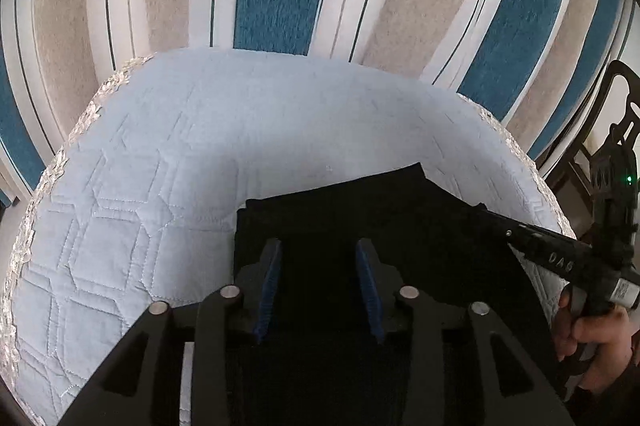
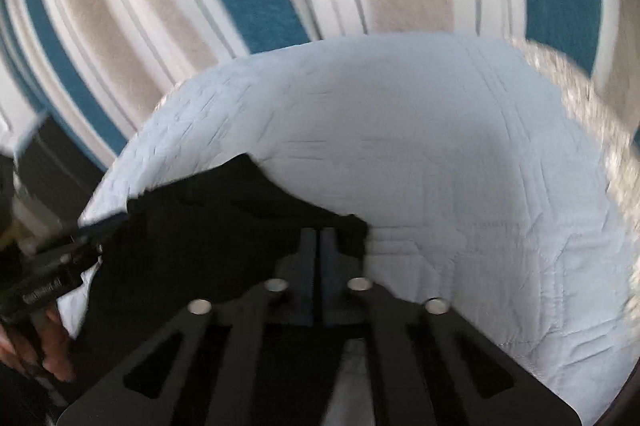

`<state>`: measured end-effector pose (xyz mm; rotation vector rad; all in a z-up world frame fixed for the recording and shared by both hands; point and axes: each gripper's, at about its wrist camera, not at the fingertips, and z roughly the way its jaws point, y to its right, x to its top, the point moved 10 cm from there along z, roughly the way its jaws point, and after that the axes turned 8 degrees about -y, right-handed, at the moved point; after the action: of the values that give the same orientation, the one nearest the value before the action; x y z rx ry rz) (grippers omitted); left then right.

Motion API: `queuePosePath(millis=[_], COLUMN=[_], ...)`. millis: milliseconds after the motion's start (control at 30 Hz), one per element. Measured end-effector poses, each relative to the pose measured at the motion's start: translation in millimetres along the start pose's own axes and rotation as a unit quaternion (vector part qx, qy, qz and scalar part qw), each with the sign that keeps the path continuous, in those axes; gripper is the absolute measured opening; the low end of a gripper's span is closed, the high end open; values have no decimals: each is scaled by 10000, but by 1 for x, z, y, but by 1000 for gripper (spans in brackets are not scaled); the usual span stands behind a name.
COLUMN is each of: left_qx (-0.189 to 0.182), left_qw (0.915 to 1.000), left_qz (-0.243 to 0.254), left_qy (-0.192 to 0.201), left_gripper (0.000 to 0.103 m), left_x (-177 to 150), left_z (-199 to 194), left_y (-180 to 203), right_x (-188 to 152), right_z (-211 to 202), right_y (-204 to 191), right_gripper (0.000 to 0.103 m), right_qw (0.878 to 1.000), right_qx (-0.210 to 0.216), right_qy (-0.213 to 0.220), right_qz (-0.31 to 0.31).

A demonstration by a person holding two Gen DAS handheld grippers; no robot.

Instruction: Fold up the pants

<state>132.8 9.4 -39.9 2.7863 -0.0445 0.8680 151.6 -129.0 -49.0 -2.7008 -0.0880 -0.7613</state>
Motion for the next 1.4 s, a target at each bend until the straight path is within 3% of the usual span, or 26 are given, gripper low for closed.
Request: queuePosePath(millis=[100,300,467,700,867,933,1100,1233,1400], left_qx=[162,137,69,-271,-414,-182,-208,-151,-109], left_qw=[9998,9998,9998,9986,9968,9976,9984,9983,9977], left_qz=[143,115,160,424,680,665,516,556,662], left_qy=[20,61,104,158,-5,-52,-53,46,79], left_gripper=[43,43,43,43,43,43,43,43,43], left_x=[0,4,-10,-51,-83,-90,-86,-84,-86], left_z=[0,-16,-43,-82,-83,-74,-77,-86,-84], left_y=[4,2,4,25,35,27,22,24,29], right_x=[-1,-8,-44,-97,-121,-126,-122,-122,-136], right_z=[-1,-26,-54,-80,-79,-71,-74,-82,-61], right_y=[-2,-14,-27,-53,-62,-58,-61,-76,-74], right_gripper=[0,2,13,14,14,14,14,14,14], right_qw=[10000,9997,9992,9962,9935,9934,9928,9921,9922], right_qx=[-56,-127,-136,-283,-355,-379,-464,-282,-264], right_qy=[7,112,118,90,69,11,21,123,-132], right_qz=[-65,-155,-349,-818,-1082,-1085,-1101,-1219,-1213])
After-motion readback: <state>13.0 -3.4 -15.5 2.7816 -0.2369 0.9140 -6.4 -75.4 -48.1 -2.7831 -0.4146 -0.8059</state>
